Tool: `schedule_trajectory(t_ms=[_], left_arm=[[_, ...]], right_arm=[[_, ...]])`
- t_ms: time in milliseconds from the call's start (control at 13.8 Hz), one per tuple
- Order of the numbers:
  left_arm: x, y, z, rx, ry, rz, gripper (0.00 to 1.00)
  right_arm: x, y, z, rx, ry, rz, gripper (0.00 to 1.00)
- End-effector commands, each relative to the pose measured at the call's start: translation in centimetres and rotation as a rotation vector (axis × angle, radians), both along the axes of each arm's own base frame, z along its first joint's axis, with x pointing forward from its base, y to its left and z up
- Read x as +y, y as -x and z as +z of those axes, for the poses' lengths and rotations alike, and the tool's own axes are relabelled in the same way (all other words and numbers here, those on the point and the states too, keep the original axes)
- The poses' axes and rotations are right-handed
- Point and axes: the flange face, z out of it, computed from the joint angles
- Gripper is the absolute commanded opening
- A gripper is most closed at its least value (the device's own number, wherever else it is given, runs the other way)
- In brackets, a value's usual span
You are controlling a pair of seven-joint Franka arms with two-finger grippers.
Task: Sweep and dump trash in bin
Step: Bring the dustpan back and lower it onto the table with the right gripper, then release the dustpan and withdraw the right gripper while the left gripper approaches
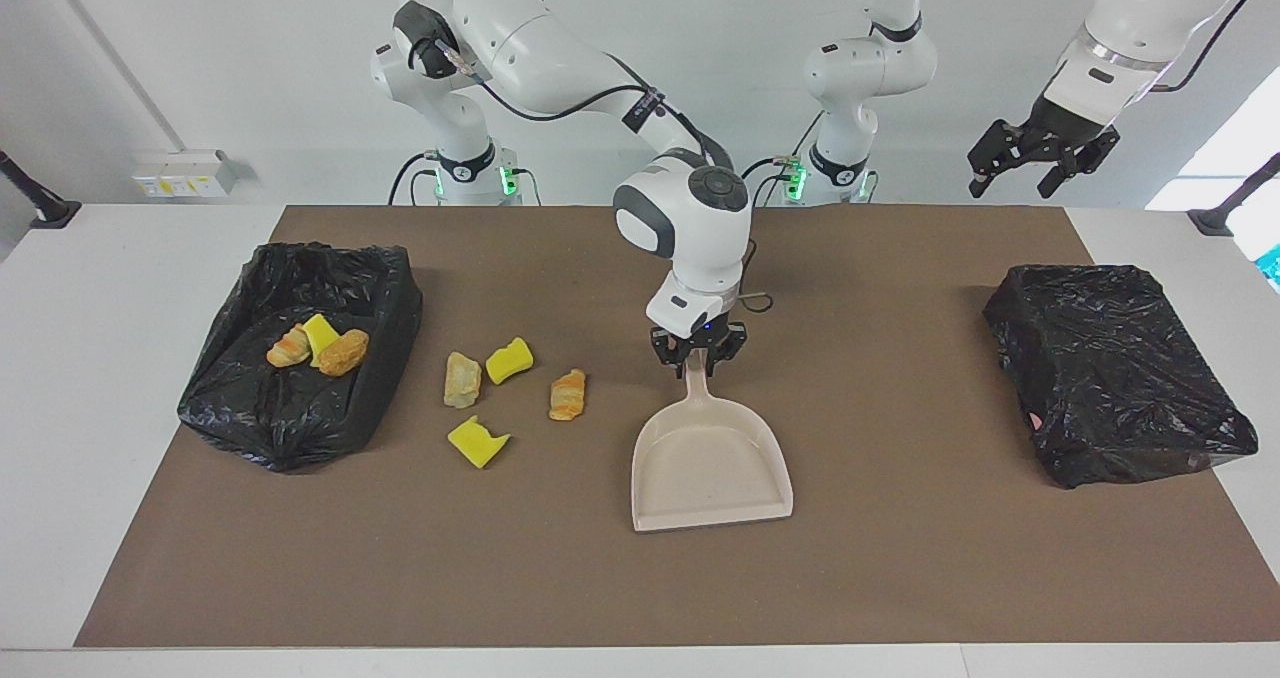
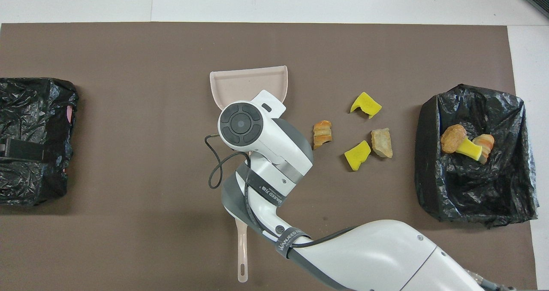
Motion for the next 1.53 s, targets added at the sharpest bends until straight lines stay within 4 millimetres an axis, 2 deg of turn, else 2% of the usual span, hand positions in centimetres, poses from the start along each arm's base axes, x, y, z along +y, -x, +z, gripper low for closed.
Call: schedule_trajectory(t_ms=[0,73,145,363,509,654,872,1017,1163,1235,1308,1381,1453], left_arm=[[0.2,-0.2,1.0,-0.046,-0.020,-0.003,1.00],[0.0,-0.5,1.1,-0.066,-0.020,-0.005,1.00],[-0.2,-0.5,1.1,-0.070,-0.020,-0.008,1.00],[-0.1,-0.5,1.0,-0.067,-0.021,-0.007,1.00],[0.4,-0.4,1.0,-0.056,-0.021,0.005,1.00],[0.7,-0.4,1.0,-0.057,-0.020,0.013,1.00],[0.2,-0.4,1.0,-0.057,-0.020,0.004,1.00],[0.1,-0.4,1.1,-0.059,-0.020,0.002,1.00],[0.1,-0.2,1.0,-0.051,-0.020,-0.001,1.00],[-0.4,-0.1,0.9,-0.036,-0.020,-0.008,1.00],[-1.9,-0.1,0.8,-0.037,-0.022,-0.030,1.00],[-5.3,0.1,0.5,-0.042,-0.014,-0.087,1.00],[-7.6,0.2,-0.8,-0.027,-0.012,-0.123,1.00]], right_arm=[[-0.9,-0.2,4.0,-0.053,-0.005,-0.014,1.00],[-1.5,-0.4,5.4,-0.068,-0.008,-0.020,1.00],[-3.4,-1.3,7.2,-0.074,-0.006,-0.040,1.00],[-9.2,-2.1,13.1,-0.067,0.059,0.038,1.00],[-13.3,-2.8,15.4,-0.025,0.078,0.088,1.00],[-16.8,-3.2,17.2,0.003,0.101,0.132,1.00],[-23.1,-3.8,20.3,0.027,0.077,0.161,1.00],[-27.0,-4.1,20.9,0.062,0.077,0.139,1.00],[-29.9,-4.2,21.9,0.068,0.085,0.111,1.00],[-31.3,-4.4,22.0,0.069,0.078,0.089,1.00],[-32.1,-4.3,21.9,0.082,0.082,0.078,1.00],[-33.0,-3.8,23.6,0.059,0.085,0.059,1.00],[-34.0,-3.5,24.6,0.046,0.083,0.040,1.00]])
